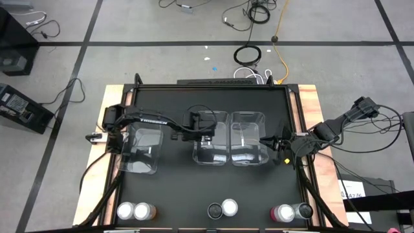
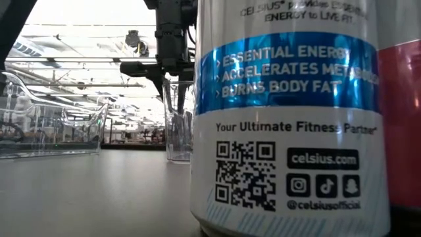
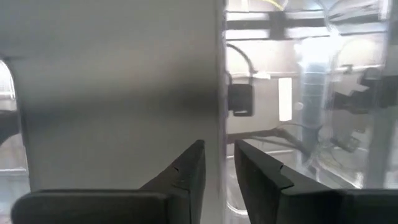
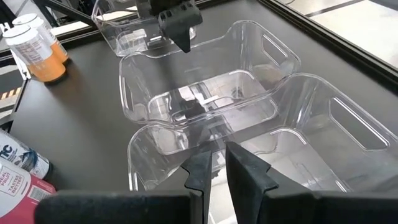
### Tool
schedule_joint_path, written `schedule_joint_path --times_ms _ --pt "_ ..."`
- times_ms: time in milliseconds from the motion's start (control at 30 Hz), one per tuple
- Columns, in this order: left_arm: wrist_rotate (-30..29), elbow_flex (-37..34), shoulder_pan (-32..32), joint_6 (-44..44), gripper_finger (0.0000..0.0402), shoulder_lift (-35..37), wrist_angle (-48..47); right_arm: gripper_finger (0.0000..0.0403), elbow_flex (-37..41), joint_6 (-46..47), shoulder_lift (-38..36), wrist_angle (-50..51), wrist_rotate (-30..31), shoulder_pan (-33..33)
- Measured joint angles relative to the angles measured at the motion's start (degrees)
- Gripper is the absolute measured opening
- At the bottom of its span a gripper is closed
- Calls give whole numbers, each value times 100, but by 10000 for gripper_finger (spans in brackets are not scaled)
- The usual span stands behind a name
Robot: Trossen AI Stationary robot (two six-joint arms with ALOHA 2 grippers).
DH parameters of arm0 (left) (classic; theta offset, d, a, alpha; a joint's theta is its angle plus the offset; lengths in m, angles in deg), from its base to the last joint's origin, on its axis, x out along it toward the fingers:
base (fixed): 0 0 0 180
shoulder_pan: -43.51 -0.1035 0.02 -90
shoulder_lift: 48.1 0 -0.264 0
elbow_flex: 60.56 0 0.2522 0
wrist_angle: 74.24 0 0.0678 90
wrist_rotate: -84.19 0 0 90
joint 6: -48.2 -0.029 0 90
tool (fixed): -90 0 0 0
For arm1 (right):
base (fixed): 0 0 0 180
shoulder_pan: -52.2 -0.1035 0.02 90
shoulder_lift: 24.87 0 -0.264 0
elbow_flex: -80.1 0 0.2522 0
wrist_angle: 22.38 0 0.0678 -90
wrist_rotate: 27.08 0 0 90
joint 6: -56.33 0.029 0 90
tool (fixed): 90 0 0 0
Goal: Sort soda cans
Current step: Move the left transparent bin to the middle left of the table
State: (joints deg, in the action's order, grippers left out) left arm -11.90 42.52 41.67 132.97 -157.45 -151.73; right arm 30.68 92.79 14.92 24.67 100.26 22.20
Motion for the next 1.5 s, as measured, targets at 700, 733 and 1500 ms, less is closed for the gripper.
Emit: schedule_joint_path --times_ms 700,733,1500 --pt "-1363 13 700 322 101 1900 -2598 38 -2 -223 -24 29 2 0" --pt "-1415 10 730 281 101 1973 -2657 38 -2 -202 -24 29 2 0" --pt "-1537 -3279 738 -505 101 5569 -1997 38 -2 1566 29 -232 813 54"
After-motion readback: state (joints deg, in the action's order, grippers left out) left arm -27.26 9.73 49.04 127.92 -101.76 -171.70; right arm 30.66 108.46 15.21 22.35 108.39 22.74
